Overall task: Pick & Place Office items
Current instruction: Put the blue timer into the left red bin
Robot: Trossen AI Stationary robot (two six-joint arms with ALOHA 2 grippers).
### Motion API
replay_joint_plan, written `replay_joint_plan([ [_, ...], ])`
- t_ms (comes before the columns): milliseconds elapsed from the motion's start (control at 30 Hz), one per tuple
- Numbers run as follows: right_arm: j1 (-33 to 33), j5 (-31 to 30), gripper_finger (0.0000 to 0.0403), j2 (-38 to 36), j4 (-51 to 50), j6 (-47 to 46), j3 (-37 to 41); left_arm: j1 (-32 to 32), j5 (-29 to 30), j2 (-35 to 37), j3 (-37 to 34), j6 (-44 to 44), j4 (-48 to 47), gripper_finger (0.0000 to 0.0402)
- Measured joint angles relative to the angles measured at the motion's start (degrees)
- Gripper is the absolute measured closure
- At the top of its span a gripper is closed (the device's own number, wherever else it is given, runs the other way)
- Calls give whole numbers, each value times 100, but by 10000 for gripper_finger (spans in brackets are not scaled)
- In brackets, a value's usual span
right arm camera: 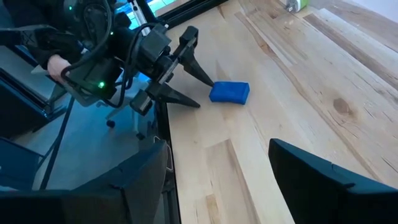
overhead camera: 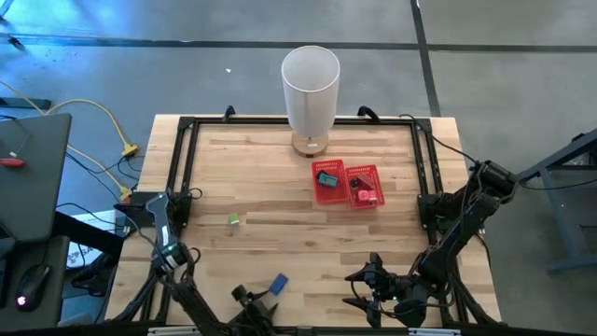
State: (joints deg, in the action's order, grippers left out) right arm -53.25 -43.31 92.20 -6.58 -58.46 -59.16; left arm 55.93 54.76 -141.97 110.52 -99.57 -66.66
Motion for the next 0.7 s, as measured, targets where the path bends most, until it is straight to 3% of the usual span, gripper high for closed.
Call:
replay_joint_plan([
  [700, 0, 22, 133, 0, 0, 0, 0, -156, 85, -46, -17, -251, 8, 185],
])
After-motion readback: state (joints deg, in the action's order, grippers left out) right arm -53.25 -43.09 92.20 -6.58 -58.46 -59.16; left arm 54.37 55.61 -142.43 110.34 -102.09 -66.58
